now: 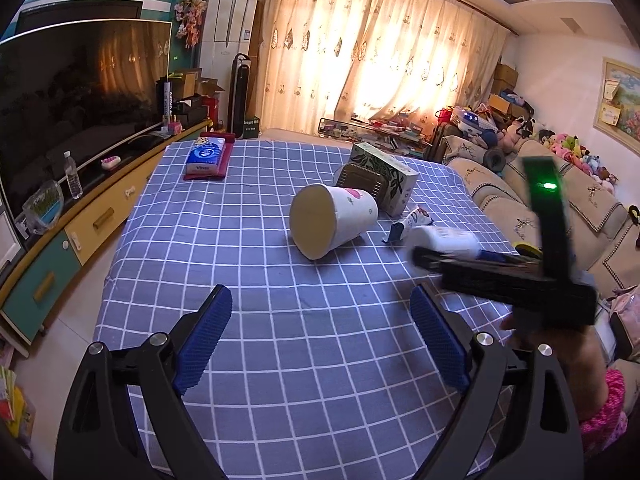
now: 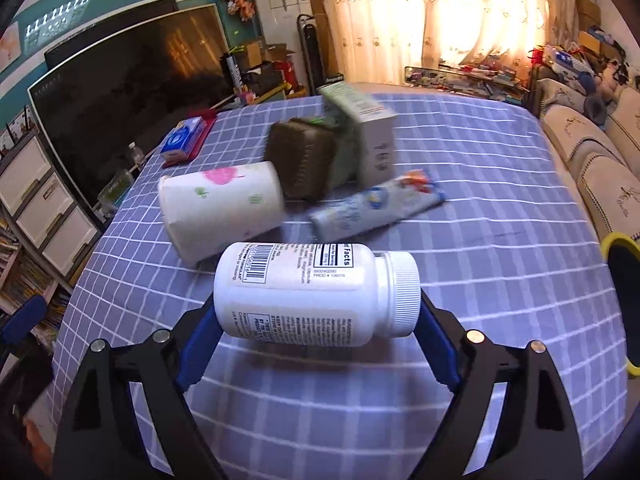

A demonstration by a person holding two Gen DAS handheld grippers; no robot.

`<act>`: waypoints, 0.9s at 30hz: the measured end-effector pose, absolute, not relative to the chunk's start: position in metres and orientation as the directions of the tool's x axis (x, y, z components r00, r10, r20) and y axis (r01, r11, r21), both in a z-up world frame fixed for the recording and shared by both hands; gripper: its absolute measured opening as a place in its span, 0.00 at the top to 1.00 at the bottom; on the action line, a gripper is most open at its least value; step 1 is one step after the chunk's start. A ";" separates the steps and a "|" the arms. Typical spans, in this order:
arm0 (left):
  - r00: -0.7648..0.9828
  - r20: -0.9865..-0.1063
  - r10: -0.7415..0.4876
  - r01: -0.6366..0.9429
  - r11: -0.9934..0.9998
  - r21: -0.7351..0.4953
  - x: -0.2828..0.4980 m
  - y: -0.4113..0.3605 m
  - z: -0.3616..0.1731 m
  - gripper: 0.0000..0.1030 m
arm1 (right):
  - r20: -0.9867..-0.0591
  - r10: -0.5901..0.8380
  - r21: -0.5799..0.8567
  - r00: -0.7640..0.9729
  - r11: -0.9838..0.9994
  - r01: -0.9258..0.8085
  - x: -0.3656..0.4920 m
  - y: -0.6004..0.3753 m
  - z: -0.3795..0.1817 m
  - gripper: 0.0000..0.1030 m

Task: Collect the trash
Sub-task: 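Carry the pill bottle with the right gripper into the bin and release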

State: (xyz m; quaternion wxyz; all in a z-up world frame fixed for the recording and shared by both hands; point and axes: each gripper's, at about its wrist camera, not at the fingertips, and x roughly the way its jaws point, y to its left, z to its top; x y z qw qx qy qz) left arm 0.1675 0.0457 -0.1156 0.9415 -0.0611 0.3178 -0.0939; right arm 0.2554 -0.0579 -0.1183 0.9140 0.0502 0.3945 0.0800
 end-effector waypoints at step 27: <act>0.735 -0.643 -0.216 0.180 0.976 -0.121 0.242 -0.022 -0.125 0.10 | -0.836 -0.223 0.166 0.502 0.769 0.618 0.239 -0.417 -0.179 0.20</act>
